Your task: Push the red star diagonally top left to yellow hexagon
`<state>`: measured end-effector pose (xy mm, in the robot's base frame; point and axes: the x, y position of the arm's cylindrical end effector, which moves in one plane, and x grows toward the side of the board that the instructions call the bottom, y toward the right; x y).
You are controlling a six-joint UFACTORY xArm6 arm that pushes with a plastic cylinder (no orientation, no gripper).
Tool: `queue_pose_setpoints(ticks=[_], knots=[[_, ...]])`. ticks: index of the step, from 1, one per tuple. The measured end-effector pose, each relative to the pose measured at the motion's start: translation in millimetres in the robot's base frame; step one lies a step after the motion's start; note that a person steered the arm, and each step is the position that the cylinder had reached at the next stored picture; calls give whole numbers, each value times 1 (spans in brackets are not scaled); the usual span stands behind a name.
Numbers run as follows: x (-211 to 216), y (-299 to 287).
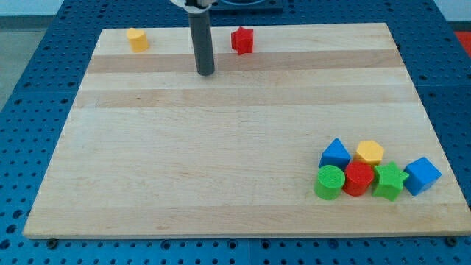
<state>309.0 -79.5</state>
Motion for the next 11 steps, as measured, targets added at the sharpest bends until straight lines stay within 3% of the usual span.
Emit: queue_pose_setpoints(ticks=[3,5,7,11], knots=[[-89,3],[-88,62],[-48,117],[66,118]])
